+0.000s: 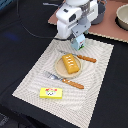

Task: Place the bread, butter, and milk from the table onto the serving area.

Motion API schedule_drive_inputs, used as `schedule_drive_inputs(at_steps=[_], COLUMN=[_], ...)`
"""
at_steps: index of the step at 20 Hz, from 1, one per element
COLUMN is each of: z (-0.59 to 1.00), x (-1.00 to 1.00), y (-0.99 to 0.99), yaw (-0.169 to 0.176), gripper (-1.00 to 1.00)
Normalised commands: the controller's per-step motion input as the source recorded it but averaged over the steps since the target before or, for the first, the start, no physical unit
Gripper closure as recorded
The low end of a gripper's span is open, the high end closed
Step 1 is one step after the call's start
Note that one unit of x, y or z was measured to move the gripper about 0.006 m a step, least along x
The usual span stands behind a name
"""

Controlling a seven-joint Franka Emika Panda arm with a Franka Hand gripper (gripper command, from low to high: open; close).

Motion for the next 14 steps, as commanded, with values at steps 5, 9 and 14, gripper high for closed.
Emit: schedule_drive_inputs(at_steps=[5,9,14], z=[0.43,0.26,0.03], x=[0.16,0.14,-0.06], y=[0.22,0.1,0.04], yaw=[0.0,0.0,-0.012], gripper=[-1.0,-1.0,-1.0])
